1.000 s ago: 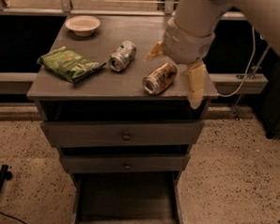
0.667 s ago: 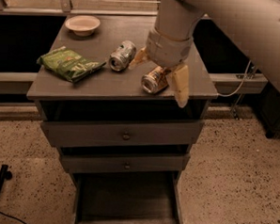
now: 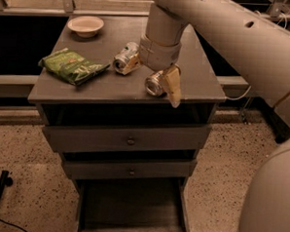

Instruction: Place orange can into bottom drawer

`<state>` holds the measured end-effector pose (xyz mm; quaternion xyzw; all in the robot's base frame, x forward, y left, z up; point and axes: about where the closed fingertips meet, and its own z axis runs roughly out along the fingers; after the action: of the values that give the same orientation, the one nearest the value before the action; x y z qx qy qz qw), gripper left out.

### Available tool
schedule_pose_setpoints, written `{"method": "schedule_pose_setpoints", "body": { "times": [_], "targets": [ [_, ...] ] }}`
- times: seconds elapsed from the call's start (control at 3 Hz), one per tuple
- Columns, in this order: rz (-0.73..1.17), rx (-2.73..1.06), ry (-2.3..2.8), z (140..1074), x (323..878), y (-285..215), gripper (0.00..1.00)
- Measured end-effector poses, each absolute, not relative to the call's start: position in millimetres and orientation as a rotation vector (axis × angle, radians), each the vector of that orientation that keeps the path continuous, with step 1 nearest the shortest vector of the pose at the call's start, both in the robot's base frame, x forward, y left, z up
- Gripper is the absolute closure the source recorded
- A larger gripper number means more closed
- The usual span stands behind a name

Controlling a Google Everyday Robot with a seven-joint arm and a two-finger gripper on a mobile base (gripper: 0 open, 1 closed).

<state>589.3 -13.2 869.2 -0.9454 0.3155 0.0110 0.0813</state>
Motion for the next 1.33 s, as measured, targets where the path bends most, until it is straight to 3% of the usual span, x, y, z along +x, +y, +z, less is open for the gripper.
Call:
{"method": "schedule_pose_setpoints", "body": {
  "times": [0.33, 1.0, 1.33],
  "targets": [
    [0.008, -2.821, 0.967, 870, 600, -18, 0.00],
    [-0.071, -2.849, 1.035, 861, 655, -72, 0.00],
    [-0.067, -2.856, 1.015, 842, 663, -80, 0.27]
  ]
}}
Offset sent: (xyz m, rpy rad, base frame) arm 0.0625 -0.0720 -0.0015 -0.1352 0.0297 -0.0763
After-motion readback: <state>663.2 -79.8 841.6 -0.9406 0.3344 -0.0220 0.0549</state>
